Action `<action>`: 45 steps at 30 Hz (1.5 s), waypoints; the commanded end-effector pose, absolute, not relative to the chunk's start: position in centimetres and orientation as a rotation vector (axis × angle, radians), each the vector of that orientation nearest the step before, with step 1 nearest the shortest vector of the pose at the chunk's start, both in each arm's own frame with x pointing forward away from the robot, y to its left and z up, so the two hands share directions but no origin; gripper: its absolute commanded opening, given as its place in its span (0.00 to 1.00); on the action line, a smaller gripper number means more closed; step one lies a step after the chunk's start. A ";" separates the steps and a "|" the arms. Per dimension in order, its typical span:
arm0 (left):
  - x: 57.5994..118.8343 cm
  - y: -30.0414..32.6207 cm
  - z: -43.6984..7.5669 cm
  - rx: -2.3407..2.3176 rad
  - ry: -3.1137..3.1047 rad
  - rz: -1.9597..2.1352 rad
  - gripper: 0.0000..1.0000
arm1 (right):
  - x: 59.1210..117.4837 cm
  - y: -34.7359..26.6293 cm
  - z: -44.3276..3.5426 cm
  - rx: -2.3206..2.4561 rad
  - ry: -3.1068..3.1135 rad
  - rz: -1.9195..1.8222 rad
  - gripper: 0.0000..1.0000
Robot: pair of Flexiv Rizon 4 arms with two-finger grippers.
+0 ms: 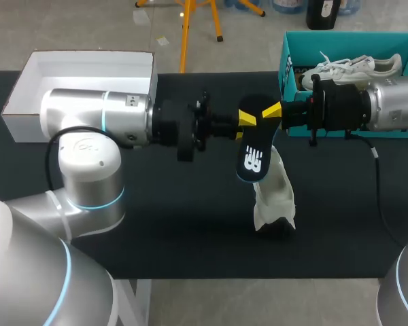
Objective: Take the shoe out of the shoebox, open the shoe tongue, remove and reinsert the insole, then place the shoe into the shoebox
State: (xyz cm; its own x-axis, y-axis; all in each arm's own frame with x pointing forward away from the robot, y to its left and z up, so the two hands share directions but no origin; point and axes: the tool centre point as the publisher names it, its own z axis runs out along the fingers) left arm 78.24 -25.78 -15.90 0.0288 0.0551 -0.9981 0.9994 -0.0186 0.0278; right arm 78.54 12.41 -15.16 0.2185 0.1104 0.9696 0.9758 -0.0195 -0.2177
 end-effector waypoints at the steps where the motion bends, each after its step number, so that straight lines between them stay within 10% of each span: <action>1: 78.2 -25.8 -16.0 1.272 1.225 -1.179 0.00 | 78.5 12.5 -15.1 -1.395 -1.121 -0.993 0.00; 12: 78.2 -25.5 -15.8 1.259 1.224 -1.181 0.00 | 78.5 12.5 -15.1 -1.395 -1.121 -0.993 0.00; 13: 78.2 -25.4 -15.8 1.257 1.225 -1.181 0.00 | 78.5 12.5 -15.1 -1.395 -1.121 -0.993 0.86; 14: 78.2 -25.3 -15.8 1.254 1.227 -1.185 0.00 | 78.5 12.5 -15.1 -1.395 -1.121 -0.993 1.00; 45: 77.7 -22.5 -17.1 1.225 1.313 -1.280 0.00 | 73.0 3.4 -16.4 -1.699 -1.988 -0.804 1.00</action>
